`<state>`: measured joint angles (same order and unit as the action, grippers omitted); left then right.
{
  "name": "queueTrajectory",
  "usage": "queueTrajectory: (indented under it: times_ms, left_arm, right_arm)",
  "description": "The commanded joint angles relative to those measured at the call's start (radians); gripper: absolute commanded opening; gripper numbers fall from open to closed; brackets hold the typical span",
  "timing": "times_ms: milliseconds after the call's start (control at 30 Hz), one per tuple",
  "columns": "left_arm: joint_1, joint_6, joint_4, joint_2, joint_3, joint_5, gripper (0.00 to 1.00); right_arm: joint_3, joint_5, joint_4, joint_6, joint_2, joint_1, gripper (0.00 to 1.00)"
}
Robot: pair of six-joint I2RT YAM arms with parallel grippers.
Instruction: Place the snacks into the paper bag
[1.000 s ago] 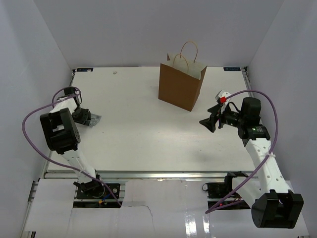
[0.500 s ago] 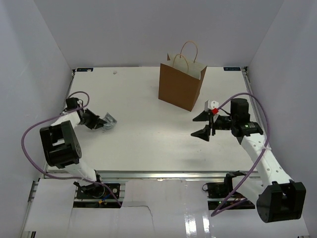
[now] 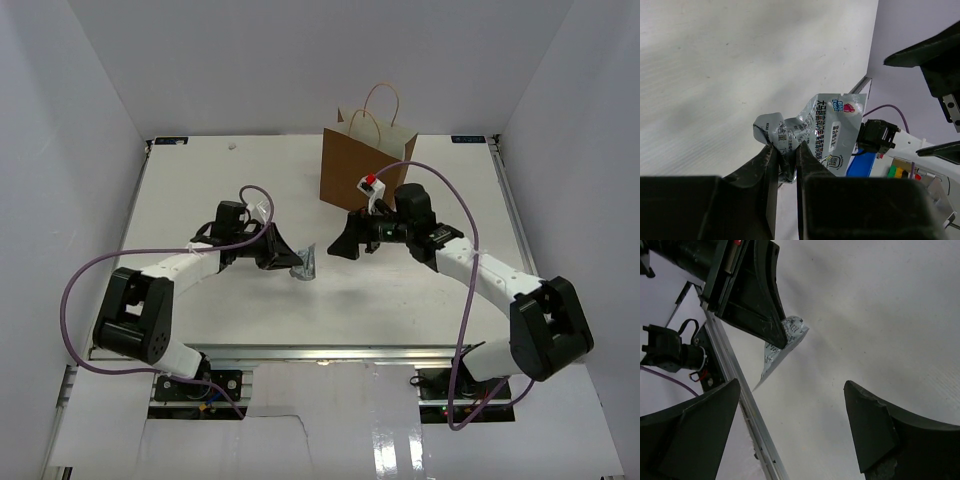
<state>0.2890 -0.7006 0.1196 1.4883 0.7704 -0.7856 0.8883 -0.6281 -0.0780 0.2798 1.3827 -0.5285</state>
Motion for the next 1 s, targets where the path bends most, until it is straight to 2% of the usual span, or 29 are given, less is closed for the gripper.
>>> queueTrajectory:
  times_ms: [0,100,167,200,300,333,400,467,500,567,600,633,667,733,767,867,900,967]
  left_arm:
    - [0.053,-0.057,-0.09,-0.045,0.0,0.02,0.0]
    - [0.084,-0.074,-0.103,-0.043,0.004,0.029,0.0]
    - [0.098,-0.085,-0.109,-0.04,0.013,0.032,0.0]
    - [0.111,-0.088,-0.112,-0.034,0.02,0.037,0.0]
    - [0.131,-0.091,-0.112,-0.011,0.042,0.04,0.0]
    - [0.136,-0.089,-0.112,-0.005,0.049,0.039,0.0]
    - [0.145,-0.089,-0.112,0.01,0.067,0.037,0.0]
    - [0.148,-0.091,-0.11,0.016,0.078,0.034,0.0]
    - [0.15,-0.091,-0.112,0.017,0.09,0.034,0.0]
    - [0.15,-0.092,-0.112,0.02,0.101,0.031,0.0]
    - [0.15,-0.091,-0.112,0.02,0.104,0.031,0.01]
    - [0.15,-0.091,-0.112,0.02,0.113,0.028,0.06]
    - [0.15,-0.088,-0.112,0.018,0.116,0.028,0.09]
    - [0.15,-0.085,-0.112,0.013,0.122,0.031,0.16]
    - [0.15,-0.083,-0.107,0.003,0.124,0.037,0.25]
    - [0.148,-0.062,-0.091,-0.038,0.135,0.065,0.41]
    - [0.147,-0.041,-0.084,-0.054,0.139,0.075,0.51]
    - [0.147,-0.007,-0.064,-0.112,0.151,0.112,0.6]
  right_arm:
    - [0.049,0.061,-0.114,0.21,0.024,-0.034,0.9]
    - [0.025,0.057,-0.134,0.226,0.035,-0.065,0.91]
    - [0.012,0.076,-0.138,0.24,0.044,-0.079,1.0]
    - [0.005,0.085,-0.14,0.243,0.048,-0.09,0.9]
    - [0.004,0.094,-0.134,0.257,0.075,-0.096,0.75]
    - [0.012,0.106,-0.128,0.256,0.087,-0.097,0.64]
    - [0.015,0.131,-0.108,0.254,0.098,-0.097,0.52]
    - [0.011,0.146,-0.089,0.248,0.099,-0.097,0.46]
    - [0.006,0.151,-0.082,0.246,0.101,-0.097,0.38]
    - [-0.009,0.151,-0.077,0.246,0.101,-0.097,0.31]
    - [-0.015,0.146,-0.077,0.246,0.101,-0.097,0.18]
    - [-0.015,0.146,-0.072,0.242,0.096,-0.097,0.09]
    - [-0.011,0.149,-0.066,0.23,0.093,-0.097,0.08]
    - [0.004,0.146,-0.049,0.204,0.082,-0.094,0.08]
    - [0.021,0.14,-0.046,0.188,0.079,-0.088,0.08]
    - [0.056,0.078,-0.034,0.113,0.059,-0.059,0.08]
    - [0.064,0.023,-0.032,0.061,0.05,-0.048,0.08]
    - [0.08,-0.071,-0.028,-0.009,0.039,-0.012,0.08]
